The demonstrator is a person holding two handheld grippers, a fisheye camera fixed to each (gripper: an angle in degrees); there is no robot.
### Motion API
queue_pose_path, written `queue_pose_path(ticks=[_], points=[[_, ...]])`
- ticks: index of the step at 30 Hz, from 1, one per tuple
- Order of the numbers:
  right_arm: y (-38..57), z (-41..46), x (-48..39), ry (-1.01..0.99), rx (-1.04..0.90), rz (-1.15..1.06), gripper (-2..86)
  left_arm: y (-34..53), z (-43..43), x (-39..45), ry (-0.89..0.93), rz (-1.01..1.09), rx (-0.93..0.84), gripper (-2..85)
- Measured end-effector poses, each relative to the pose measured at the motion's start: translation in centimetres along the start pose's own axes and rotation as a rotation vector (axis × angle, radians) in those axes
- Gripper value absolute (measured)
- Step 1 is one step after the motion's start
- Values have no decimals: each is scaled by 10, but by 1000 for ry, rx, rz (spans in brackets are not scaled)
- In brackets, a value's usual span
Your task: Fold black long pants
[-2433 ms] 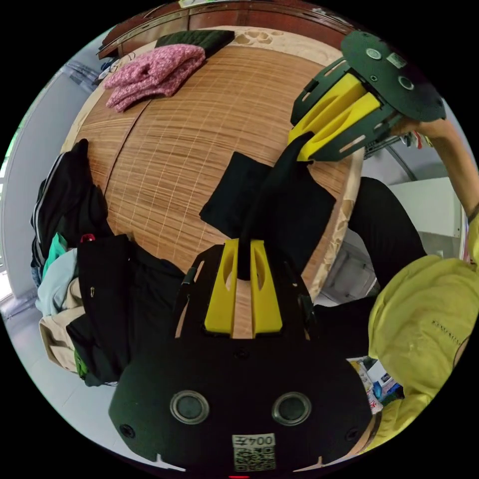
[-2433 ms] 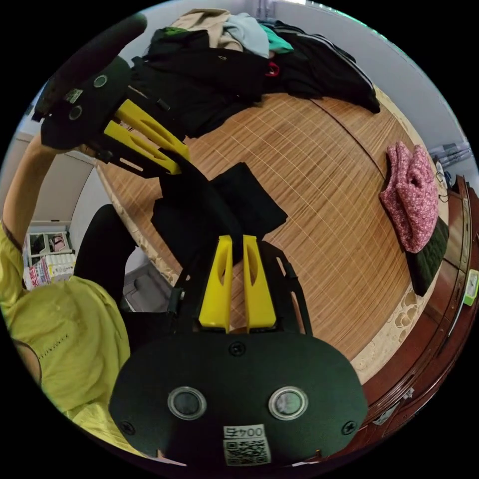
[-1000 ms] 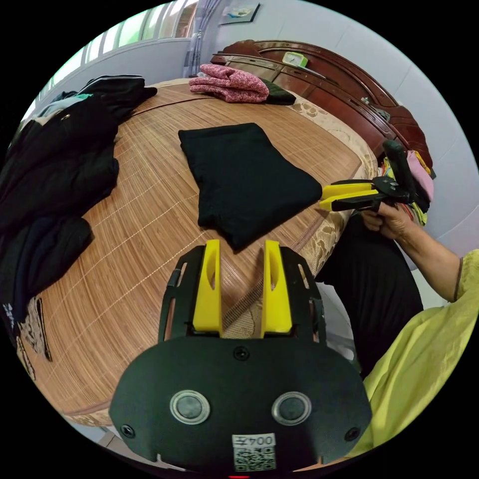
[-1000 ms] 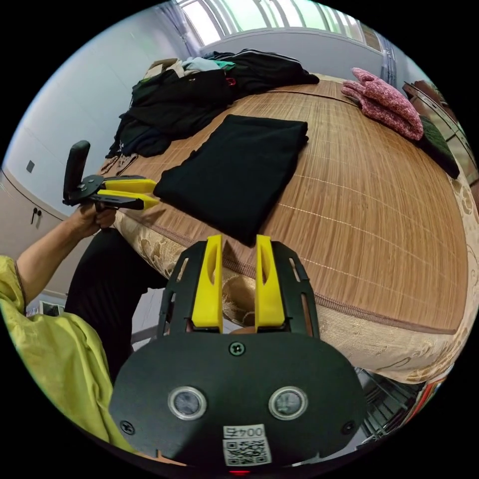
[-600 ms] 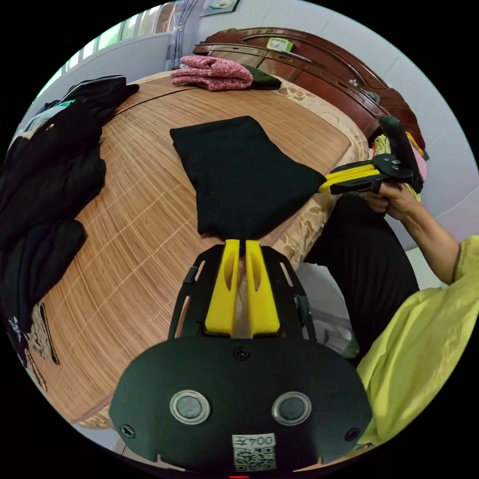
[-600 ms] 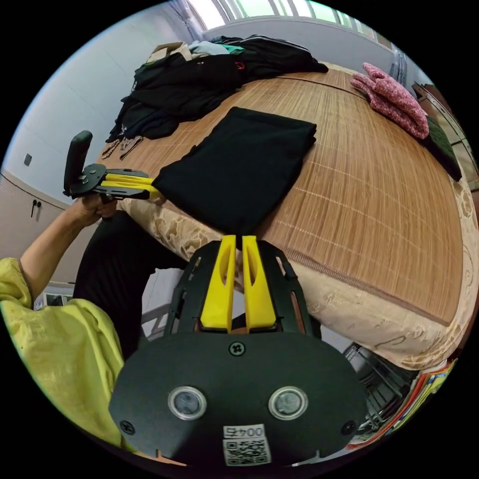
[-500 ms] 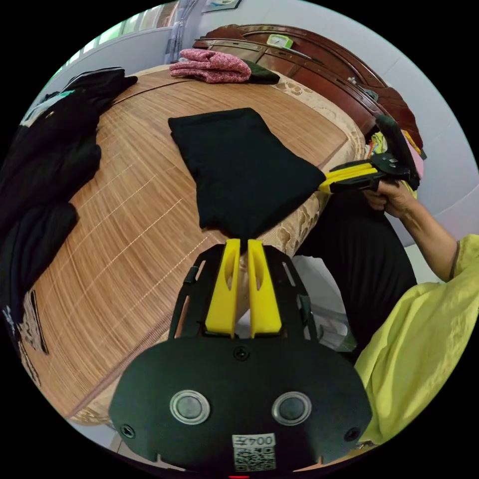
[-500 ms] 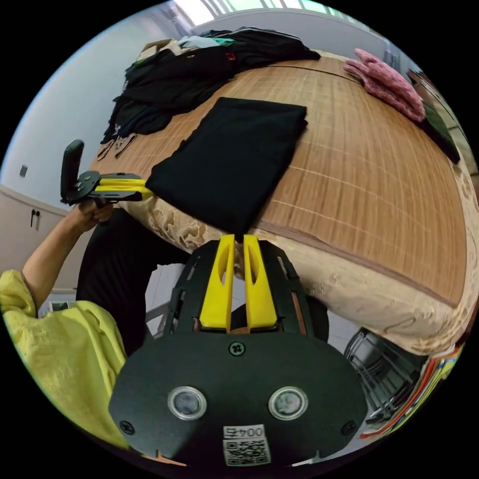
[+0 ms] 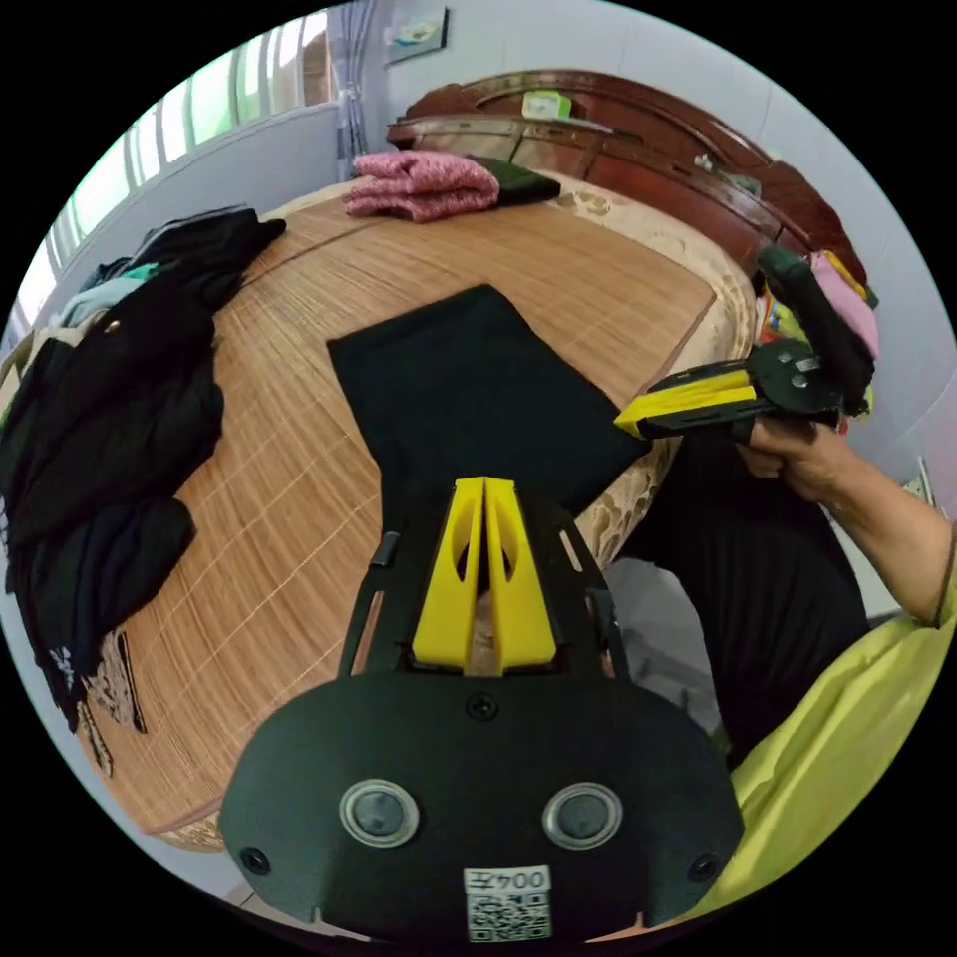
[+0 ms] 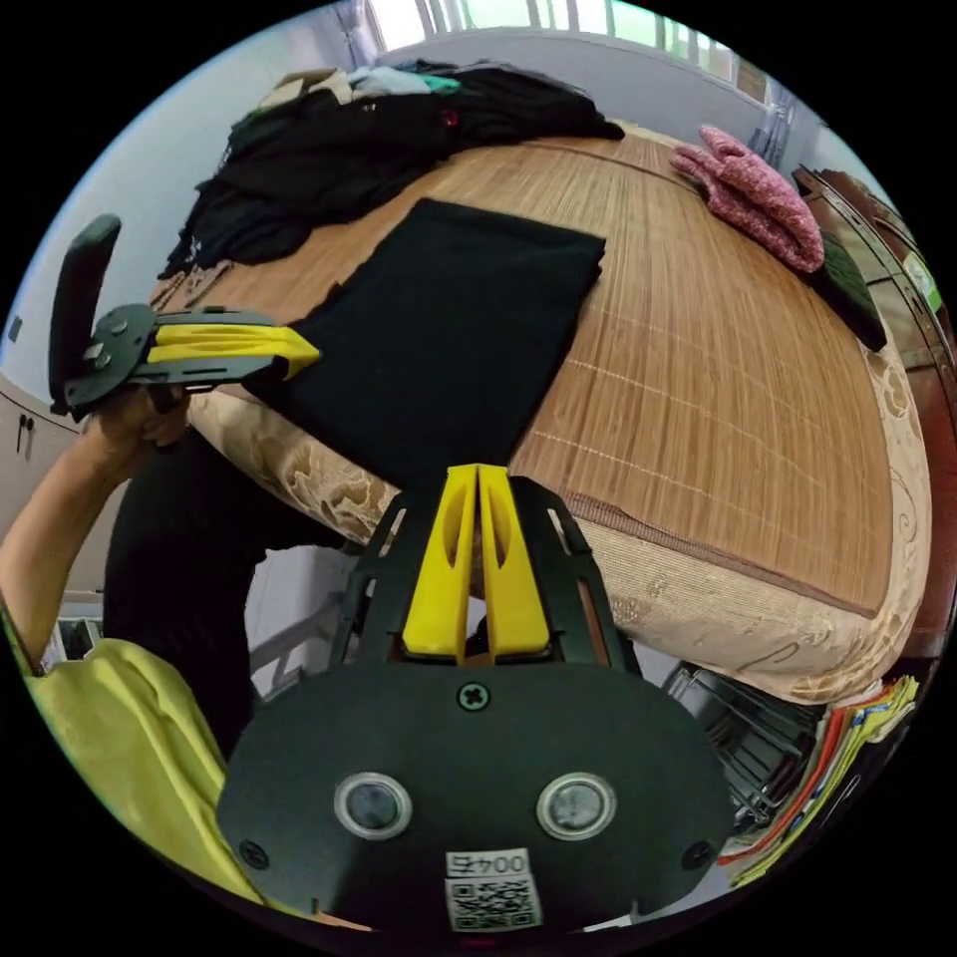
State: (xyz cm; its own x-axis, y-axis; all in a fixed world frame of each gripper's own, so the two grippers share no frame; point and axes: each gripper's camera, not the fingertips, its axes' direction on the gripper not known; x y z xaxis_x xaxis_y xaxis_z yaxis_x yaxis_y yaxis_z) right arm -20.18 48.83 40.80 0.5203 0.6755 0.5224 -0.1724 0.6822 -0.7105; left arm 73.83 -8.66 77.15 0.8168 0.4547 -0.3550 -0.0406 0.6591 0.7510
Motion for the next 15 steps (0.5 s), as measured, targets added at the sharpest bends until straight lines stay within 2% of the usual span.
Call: queue_pose_path(ticks=[3,6,10,15], points=[[8,0,3,11,10,-13,-7,5,5,13,-64,29,69,2],[8,-8,12,-14,-27,-37,-7,4,6,14,-30,-10,78,2],[-6,-38,47,-97,188,83,-7,-5,9,7,70,-70,48,2],[-44,-27,82,-162,199,179,-7,-15,9,18,52,-45,19,2]])
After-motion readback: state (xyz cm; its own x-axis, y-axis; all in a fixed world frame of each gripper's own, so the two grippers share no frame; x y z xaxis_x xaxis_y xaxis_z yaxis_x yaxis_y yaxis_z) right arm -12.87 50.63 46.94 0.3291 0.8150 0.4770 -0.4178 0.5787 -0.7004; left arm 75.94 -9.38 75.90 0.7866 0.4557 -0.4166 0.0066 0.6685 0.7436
